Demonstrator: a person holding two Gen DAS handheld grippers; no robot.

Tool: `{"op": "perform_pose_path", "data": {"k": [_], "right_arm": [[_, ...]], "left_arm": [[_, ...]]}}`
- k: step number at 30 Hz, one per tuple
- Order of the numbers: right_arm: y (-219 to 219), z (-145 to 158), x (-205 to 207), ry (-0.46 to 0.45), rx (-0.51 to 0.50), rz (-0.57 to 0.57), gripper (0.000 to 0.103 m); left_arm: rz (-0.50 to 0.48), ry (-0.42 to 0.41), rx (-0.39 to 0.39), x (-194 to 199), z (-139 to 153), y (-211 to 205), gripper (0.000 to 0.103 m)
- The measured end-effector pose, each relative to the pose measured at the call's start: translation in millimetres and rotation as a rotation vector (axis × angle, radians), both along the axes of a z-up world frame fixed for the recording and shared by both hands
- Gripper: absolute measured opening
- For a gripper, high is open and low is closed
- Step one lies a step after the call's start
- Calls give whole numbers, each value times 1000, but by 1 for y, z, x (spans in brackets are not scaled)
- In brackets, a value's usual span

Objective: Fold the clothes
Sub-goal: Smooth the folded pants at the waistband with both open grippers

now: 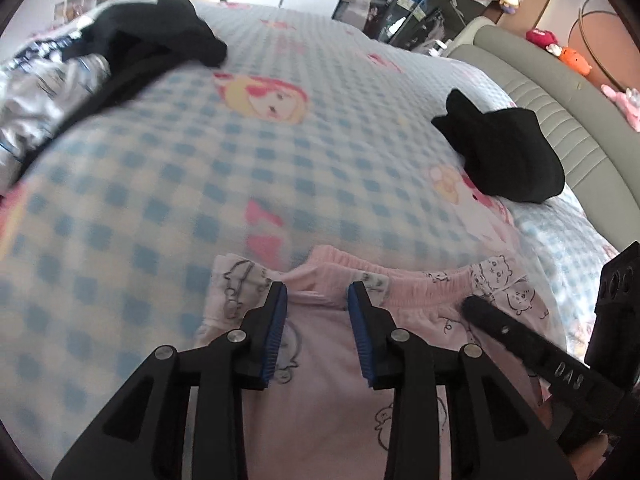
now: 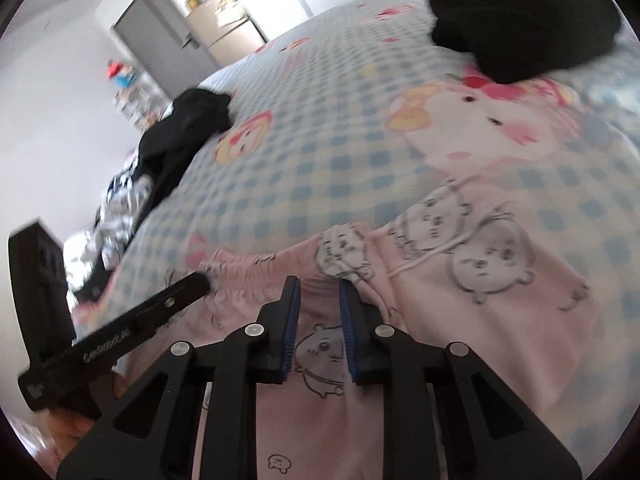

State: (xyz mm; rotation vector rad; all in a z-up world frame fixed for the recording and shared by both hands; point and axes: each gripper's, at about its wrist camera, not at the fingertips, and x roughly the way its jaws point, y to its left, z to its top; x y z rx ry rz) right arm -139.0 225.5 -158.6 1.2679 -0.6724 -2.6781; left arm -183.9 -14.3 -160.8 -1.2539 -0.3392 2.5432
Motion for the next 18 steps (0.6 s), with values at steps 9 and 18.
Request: {"op": "perform_pose_path", "data": {"k": [9,18], "right_arm": [[-37,26,13,-4,154,121,34],[-27,4,54,-81,192,84,34]], "left_arm": [[-177,-55,-151,30,3,29,35],[-168,-71,-98,46,7,6,35]]}}
